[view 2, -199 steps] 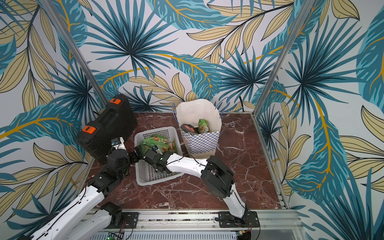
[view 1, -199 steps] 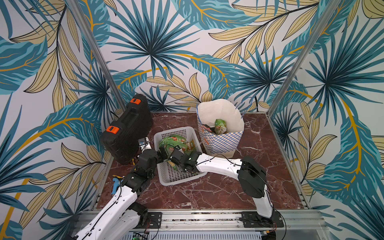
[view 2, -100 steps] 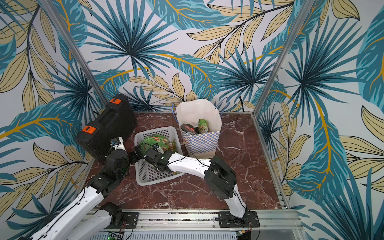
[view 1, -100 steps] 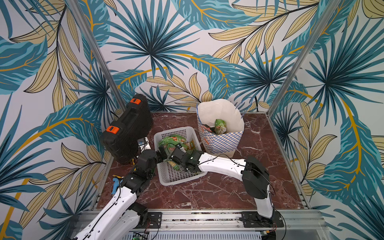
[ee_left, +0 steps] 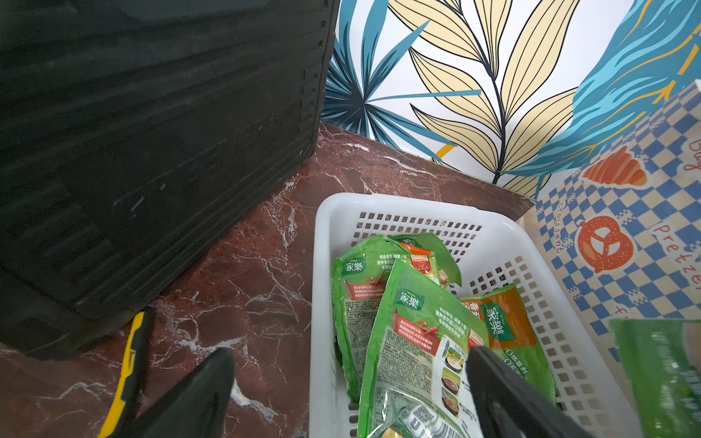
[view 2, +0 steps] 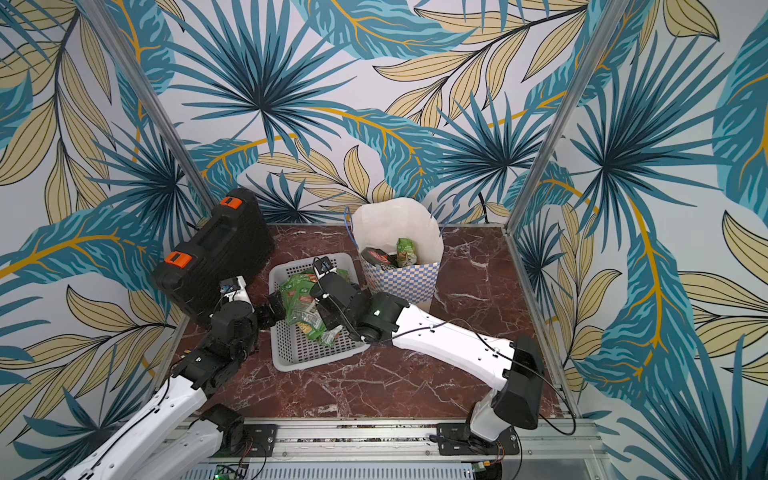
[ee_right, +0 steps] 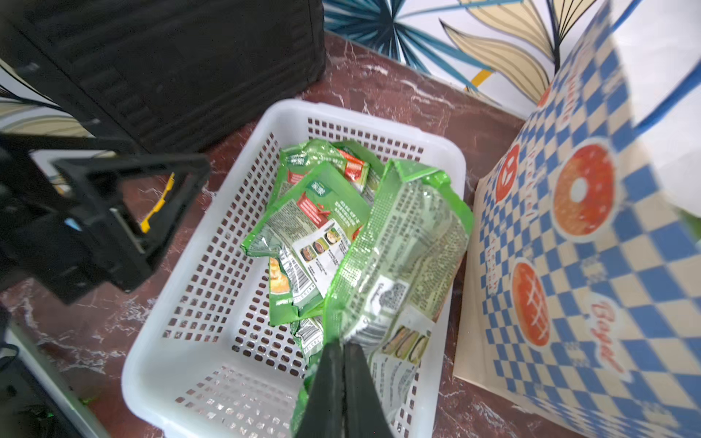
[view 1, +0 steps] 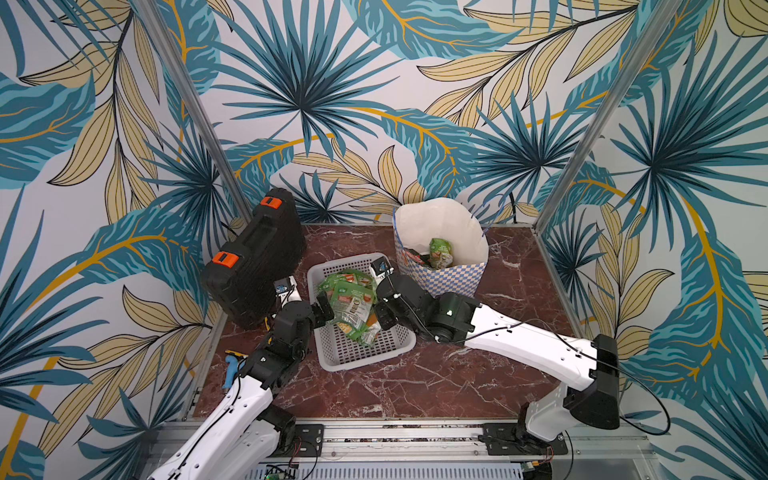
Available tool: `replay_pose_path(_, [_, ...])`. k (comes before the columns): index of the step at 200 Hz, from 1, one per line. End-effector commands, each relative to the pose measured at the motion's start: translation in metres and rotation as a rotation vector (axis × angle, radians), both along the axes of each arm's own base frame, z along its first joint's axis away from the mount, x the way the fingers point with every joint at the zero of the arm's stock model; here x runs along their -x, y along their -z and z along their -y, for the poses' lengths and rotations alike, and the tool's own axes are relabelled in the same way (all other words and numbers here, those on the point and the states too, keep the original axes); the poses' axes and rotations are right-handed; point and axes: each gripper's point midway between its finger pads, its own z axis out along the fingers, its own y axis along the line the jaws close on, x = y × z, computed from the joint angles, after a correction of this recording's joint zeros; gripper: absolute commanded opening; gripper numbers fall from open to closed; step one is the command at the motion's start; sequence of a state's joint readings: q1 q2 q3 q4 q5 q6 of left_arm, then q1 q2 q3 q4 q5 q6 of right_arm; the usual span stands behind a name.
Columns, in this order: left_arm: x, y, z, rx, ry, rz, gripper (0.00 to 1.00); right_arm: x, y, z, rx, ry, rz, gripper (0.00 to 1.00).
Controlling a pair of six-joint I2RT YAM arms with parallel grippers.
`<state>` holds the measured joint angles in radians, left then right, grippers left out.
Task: Place the condiment packets inside the bag
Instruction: Pick up the condiment packet from the storage box, then place the condiment packet in the paper bag.
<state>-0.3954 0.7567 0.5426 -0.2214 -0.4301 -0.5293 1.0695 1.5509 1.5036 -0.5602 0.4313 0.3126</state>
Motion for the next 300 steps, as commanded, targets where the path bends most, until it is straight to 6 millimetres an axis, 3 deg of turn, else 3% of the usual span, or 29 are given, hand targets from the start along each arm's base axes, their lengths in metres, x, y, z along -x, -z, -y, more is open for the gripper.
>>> replay_pose_path(1, [0.001, 0.003, -0.003, 0.001, -0.009, 0.008, 1.00, 0.003, -0.050, 0.004, -0.060, -0.046, 0.103, 0.00])
replay_pose_path(51, [0.000, 0.004, -0.002, 0.003, -0.005, 0.010, 1.00, 0.008, -0.140, 0.045, -0.149, 0.005, 0.293, 0.00])
replay_pose_path(70, [0.000, 0.004, -0.002, 0.003, -0.005, 0.009, 1.00, 0.005, -0.164, 0.066, -0.158, 0.063, 0.357, 0.00])
replay_pose_path(92, [0.000, 0.004, -0.002, 0.004, -0.003, 0.011, 1.00, -0.005, -0.178, 0.090, -0.151, 0.142, 0.402, 0.00])
replay_pose_path(114, [0.000, 0.005, -0.001, 0.003, 0.000, 0.009, 1.00, -0.021, -0.178, 0.108, -0.151, 0.192, 0.397, 0.00])
replay_pose_path(148, [-0.001, 0.006, 0.000, 0.003, 0.004, 0.006, 1.00, -0.059, -0.162, 0.133, -0.173, 0.247, 0.323, 0.00])
replay_pose_path(197, [-0.004, 0.009, 0.004, 0.003, 0.020, -0.002, 1.00, -0.098, -0.122, 0.134, -0.156, 0.247, 0.201, 0.00])
replay_pose_path(213, [-0.005, 0.010, 0.006, 0.002, 0.027, -0.010, 1.00, -0.106, -0.111, 0.138, -0.141, 0.260, 0.163, 0.31])
replay_pose_path(222, [-0.006, 0.010, 0.007, 0.002, 0.033, -0.013, 1.00, -0.106, -0.108, 0.138, -0.135, 0.258, 0.154, 0.42])
replay_pose_path(264, [-0.012, 0.014, 0.018, 0.003, 0.084, -0.029, 1.00, -0.090, -0.118, 0.142, -0.160, 0.227, 0.146, 0.56])
replay_pose_path(300, [-0.020, 0.023, 0.030, 0.012, 0.130, -0.066, 1.00, -0.059, -0.114, 0.146, -0.209, 0.158, 0.113, 0.70])
